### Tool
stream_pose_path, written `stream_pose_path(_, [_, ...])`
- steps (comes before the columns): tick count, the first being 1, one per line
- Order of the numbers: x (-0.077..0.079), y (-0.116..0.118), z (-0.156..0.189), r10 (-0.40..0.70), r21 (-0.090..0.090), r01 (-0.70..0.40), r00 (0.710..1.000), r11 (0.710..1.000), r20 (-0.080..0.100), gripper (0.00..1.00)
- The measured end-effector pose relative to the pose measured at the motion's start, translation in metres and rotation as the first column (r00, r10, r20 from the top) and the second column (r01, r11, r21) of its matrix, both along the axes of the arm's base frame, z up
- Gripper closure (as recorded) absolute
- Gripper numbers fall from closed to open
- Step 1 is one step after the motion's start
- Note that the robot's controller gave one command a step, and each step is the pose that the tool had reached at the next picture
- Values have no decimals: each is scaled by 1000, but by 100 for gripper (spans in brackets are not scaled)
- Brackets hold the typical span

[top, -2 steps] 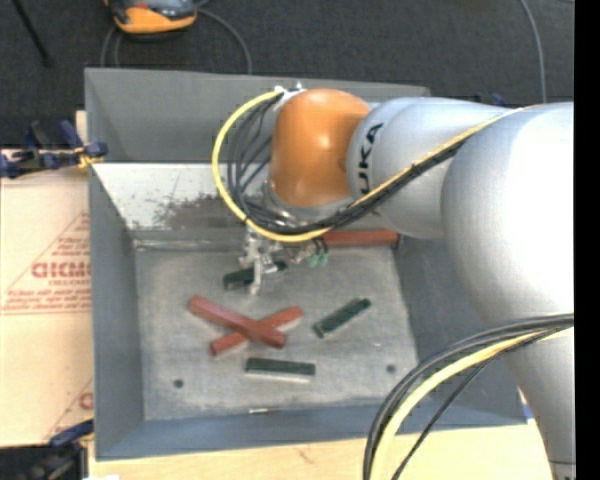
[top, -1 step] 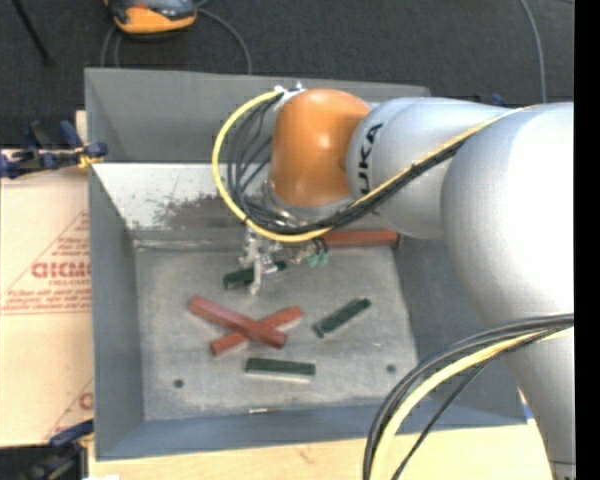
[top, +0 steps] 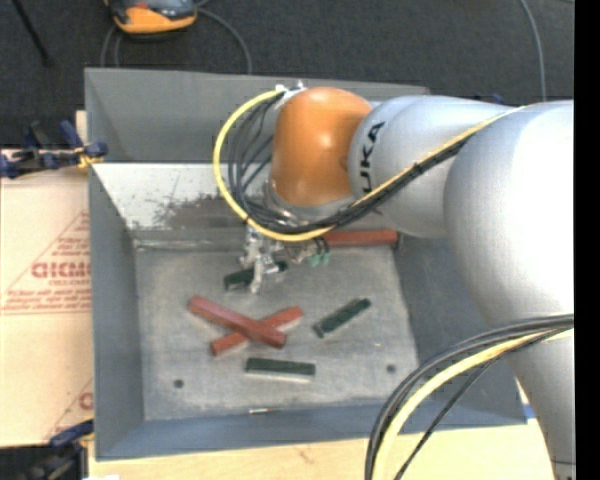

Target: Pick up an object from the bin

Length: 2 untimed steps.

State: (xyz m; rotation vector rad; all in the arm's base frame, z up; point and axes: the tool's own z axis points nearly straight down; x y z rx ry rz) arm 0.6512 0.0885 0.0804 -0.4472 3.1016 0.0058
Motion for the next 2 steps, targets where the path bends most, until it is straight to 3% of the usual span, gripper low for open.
stream_pose_path(1, [-1, 0, 18, 0, -3, 0, 1000, 1000, -8, 100])
stream_pose_path(2, [1, 0, 33, -1, -3, 1, 1000, 1000, -3, 100])
